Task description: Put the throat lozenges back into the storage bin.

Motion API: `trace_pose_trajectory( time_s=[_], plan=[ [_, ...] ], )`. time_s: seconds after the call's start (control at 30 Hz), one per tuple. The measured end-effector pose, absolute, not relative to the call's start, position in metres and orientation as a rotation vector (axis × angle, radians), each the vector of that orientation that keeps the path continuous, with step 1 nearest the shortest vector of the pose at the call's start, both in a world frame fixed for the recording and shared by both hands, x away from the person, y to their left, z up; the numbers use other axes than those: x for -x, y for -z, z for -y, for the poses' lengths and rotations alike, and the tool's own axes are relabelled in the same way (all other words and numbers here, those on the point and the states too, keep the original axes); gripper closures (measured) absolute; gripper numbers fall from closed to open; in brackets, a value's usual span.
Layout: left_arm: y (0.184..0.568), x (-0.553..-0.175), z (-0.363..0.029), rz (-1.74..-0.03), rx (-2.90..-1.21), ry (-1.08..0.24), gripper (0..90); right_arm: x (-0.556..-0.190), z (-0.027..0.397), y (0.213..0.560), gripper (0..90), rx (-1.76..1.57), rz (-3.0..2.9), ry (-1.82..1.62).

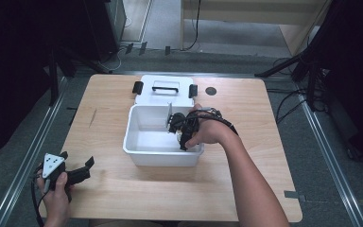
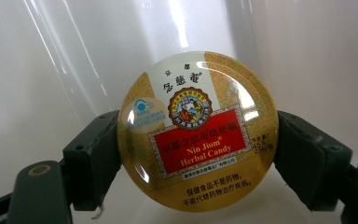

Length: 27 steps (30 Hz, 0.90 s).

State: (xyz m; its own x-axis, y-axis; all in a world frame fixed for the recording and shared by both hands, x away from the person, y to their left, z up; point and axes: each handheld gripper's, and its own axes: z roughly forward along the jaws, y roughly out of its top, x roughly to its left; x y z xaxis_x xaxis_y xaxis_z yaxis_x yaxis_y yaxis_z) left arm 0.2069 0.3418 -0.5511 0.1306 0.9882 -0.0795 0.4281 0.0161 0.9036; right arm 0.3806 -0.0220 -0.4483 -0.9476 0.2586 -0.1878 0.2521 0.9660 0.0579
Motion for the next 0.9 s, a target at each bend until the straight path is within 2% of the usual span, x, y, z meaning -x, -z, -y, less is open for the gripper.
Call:
trace_pose_trajectory(
  time_s=[0.53,0.9],
  plan=[
    [0.551,-0.207,-0.342,-1.429,-1.555,-0.815,0.0,-0.378,0.017,0.453,19.3,-0.355,-2.889,0.030],
    [0.551,-0.207,-0.342,-1.430,-1.556,-0.815,0.0,-0.375,0.026,0.427,24.6,-0.416,-2.868,-0.165]
  ],
)
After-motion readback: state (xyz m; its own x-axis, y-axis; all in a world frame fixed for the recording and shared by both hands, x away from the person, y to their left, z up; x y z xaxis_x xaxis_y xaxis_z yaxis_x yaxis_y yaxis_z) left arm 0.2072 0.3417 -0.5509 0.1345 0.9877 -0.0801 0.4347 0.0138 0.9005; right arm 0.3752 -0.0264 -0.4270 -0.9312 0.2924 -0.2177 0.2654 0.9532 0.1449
